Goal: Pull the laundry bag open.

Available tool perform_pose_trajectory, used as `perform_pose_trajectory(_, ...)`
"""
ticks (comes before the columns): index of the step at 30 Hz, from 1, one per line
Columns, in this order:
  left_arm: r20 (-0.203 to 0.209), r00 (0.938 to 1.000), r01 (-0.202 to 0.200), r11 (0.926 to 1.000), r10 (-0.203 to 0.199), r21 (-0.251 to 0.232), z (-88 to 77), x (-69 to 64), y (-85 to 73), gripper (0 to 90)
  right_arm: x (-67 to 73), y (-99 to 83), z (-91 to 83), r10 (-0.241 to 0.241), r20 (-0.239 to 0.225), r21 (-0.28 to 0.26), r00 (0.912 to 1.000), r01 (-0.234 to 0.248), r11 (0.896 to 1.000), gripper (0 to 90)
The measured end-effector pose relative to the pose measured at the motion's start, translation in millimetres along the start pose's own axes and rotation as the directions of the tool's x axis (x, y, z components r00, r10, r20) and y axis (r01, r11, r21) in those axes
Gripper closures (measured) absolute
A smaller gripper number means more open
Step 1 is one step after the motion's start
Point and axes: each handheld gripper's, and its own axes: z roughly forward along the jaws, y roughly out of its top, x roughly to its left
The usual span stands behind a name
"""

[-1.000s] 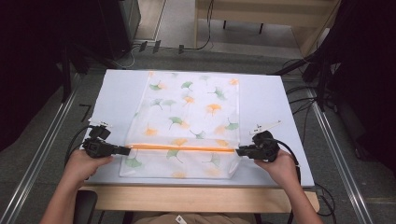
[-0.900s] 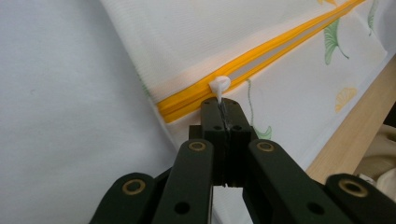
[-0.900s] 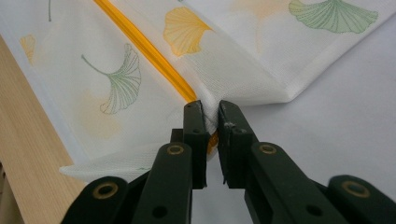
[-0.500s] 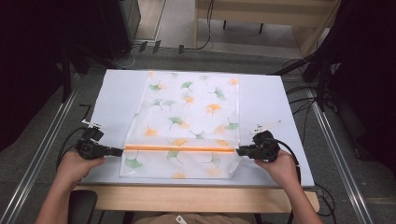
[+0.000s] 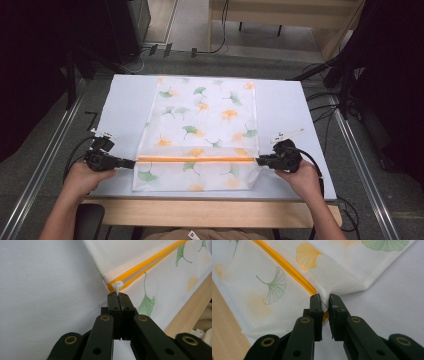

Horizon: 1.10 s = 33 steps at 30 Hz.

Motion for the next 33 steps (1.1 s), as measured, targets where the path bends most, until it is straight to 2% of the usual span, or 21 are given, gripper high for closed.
perform_pose_trajectory(4, 0.018, 0.9998, 0.004, 1.0000, -0.005, 0.002, 2.4, -2.7, 0.5, 90.0, -3.1, -1.0, -0.7, 0.009, 0.008, -0.003, 0.9999, -0.009, 1.000, 83.5)
perform_pose_trajectory(9, 0.021, 0.9996, -0.019, 0.9998, 0.019, -0.001, 2.7, -4.7, 1.0, 89.9, -3.7, -1.4, -1.2, 0.018, 0.018, -0.005, 0.9997, -0.018, 1.000, 81.9)
perform_pose_trajectory(16, 0.028, 0.9996, -0.008, 0.9997, 0.009, -0.023, 0.3, -4.9, 0.9, 80.1, -3.1, -1.0, -2.7, 0.025, 0.016, -0.020, 0.9996, -0.024, 1.000, 75.1)
perform_pose_trajectory(17, 0.022, 0.9995, -0.022, 0.9993, 0.022, -0.030, -0.1, -4.7, 1.1, 80.1, -2.7, -0.8, -3.2, 0.018, 0.017, -0.027, 0.9997, -0.018, 0.999, 72.7)
perform_pose_trajectory(18, 0.022, 0.9995, -0.022, 0.9993, 0.022, -0.032, -0.3, -4.9, 1.1, 78.6, -2.6, -0.4, -3.4, 0.012, 0.013, -0.036, 0.9998, -0.012, 0.999, 69.8)
perform_pose_trajectory(19, 0.016, 0.9993, -0.033, 0.9986, 0.034, -0.041, -0.6, -5.9, 1.3, 75.9, -1.7, -0.1, -3.5, 0.009, 0.010, -0.045, 0.9999, -0.009, 0.999, 62.5)
perform_pose_trajectory(20, 0.016, 0.9993, -0.033, 0.9986, 0.034, -0.041, -0.6, -5.9, 1.3, 73.9, -1.7, -0.1, -3.5, 0.009, 0.010, -0.045, 0.9999, -0.009, 0.999, 62.5)
perform_pose_trajectory(21, 0.011, 0.9991, -0.041, 0.9982, 0.041, -0.045, -0.9, -6.6, 1.4, 72.4, -0.7, 0.8, -2.9, 0.000, 0.002, -0.060, 1.0000, 0.000, 0.998, 56.2)
perform_pose_trajectory(22, 0.010, 0.9989, -0.046, 0.9977, 0.047, -0.049, -1.0, -6.9, 1.5, 72.4, -0.7, 0.8, -2.9, 0.000, 0.002, -0.060, 1.0000, 0.000, 0.998, 56.2)
perform_pose_trajectory(23, 0.004, 0.9984, -0.056, 0.9968, 0.057, -0.056, -1.1, -7.2, 1.6, 67.1, 0.3, 1.2, -2.7, -0.017, 0.004, -0.073, 0.9999, 0.017, 0.997, 52.6)
perform_pose_trajectory(24, -0.003, 0.9981, -0.062, 0.9962, 0.062, -0.062, -1.3, -7.5, 1.8, 67.1, 0.3, 1.2, -2.7, -0.017, 0.004, -0.073, 0.9999, 0.017, 0.997, 52.6)
perform_pose_trajectory(27, -0.021, 0.9970, -0.076, 0.9930, 0.075, -0.090, -0.8, -8.1, 2.3, 57.9, 0.8, 1.5, -2.9, -0.024, -0.002, -0.085, 0.9997, 0.024, 0.996, 50.5)
perform_pose_trajectory(33, -0.040, 0.9932, -0.113, 0.9863, 0.109, -0.120, 0.1, -9.0, 4.0, 49.2, -1.1, 0.7, -3.1, -0.023, 0.003, -0.089, 0.9997, 0.024, 0.996, 49.8)
